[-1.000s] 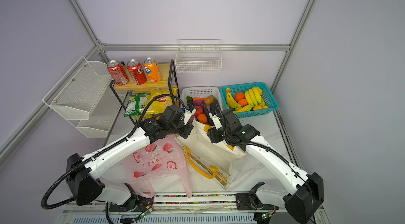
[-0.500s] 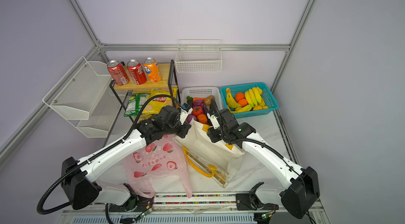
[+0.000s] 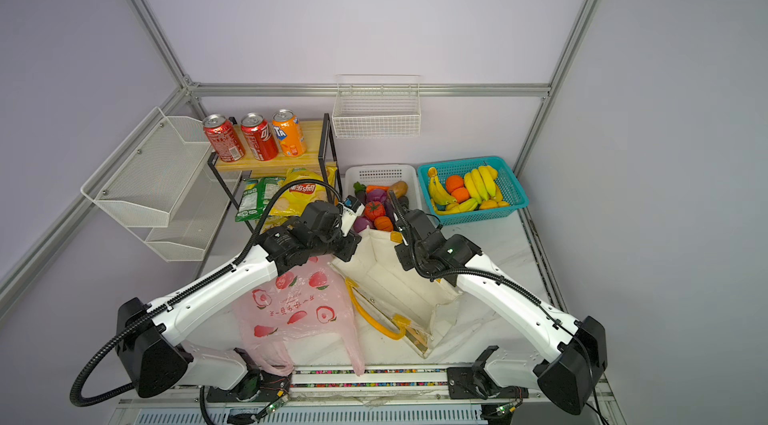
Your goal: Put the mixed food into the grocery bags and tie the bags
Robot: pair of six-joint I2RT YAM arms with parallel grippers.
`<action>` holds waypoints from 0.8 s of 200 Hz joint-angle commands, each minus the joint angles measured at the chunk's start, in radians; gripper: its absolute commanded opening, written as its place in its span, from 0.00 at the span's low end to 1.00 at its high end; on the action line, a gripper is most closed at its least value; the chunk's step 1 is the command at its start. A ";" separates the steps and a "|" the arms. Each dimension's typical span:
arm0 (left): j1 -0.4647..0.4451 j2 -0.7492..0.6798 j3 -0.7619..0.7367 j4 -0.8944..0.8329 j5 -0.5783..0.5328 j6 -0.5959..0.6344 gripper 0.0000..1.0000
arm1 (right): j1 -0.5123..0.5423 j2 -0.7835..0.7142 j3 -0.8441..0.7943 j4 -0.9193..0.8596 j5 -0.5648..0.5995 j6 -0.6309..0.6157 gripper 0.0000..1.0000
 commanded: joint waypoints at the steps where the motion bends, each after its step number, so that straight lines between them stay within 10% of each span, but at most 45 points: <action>1: 0.008 0.024 0.039 -0.038 -0.072 0.007 0.00 | -0.001 -0.022 -0.002 -0.002 0.162 -0.019 0.08; 21: 0.010 0.023 0.052 -0.033 -0.058 -0.013 0.01 | -0.002 -0.025 -0.031 0.047 0.130 -0.024 0.08; 45: 0.013 0.006 0.073 -0.025 -0.005 -0.017 0.41 | -0.003 -0.032 -0.041 0.086 0.025 -0.015 0.08; 84: 0.046 -0.112 0.074 0.005 0.068 -0.052 0.69 | -0.042 -0.066 -0.039 0.142 -0.172 0.005 0.08; 160: 0.340 -0.413 -0.120 0.082 0.010 -0.280 0.81 | -0.080 -0.032 -0.045 0.167 -0.253 0.005 0.08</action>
